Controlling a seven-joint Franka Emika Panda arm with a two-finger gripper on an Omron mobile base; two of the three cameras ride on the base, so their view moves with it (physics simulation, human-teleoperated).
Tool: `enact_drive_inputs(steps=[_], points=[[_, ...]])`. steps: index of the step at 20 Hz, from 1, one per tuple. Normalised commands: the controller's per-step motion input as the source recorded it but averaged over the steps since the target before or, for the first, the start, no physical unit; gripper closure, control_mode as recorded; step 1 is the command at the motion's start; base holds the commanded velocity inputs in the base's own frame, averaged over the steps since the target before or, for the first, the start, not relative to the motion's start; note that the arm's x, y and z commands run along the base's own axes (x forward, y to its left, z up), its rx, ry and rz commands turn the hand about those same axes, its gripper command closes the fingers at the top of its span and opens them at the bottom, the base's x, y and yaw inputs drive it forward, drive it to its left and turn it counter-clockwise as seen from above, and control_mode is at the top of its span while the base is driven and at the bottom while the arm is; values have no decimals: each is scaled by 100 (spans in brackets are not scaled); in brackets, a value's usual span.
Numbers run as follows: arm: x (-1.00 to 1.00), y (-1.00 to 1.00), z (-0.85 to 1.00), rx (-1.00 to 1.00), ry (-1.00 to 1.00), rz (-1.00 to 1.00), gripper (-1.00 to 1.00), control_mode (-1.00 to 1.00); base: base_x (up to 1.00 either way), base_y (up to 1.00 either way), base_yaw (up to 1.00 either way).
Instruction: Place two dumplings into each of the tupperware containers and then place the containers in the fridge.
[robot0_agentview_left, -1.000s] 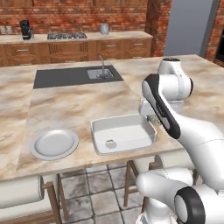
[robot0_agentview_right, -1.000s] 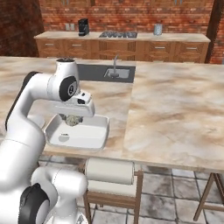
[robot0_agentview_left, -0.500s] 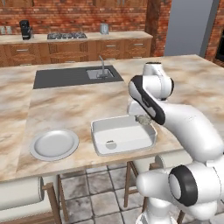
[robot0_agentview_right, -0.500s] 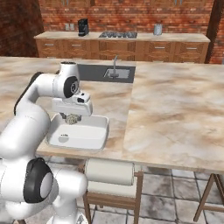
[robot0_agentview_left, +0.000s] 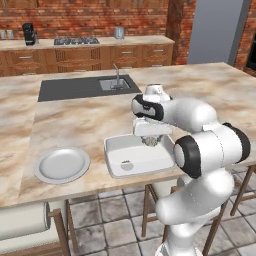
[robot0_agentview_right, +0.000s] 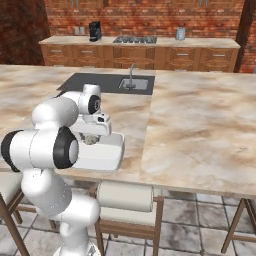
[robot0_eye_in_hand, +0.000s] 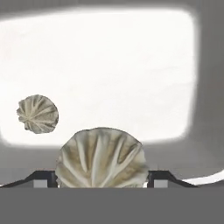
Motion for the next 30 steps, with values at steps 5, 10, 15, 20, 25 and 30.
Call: enact_drive_inputs(steps=[5,10,15,20,25,30], points=[[90,0,-84,0,7,0,100,-100,0,0,0],[48,0,-77,0,9,0,100,-100,0,0,0],[6,0,-25,0,7,0,-100,-100,0,0,0],[-2,0,0,0,0,0,-100,-100,0,0,0],[-36,-16,15,0,0,0,-100,-100,0,0,0],[-51,-43,56,2,-15,0,-100,-100,0,0,0]])
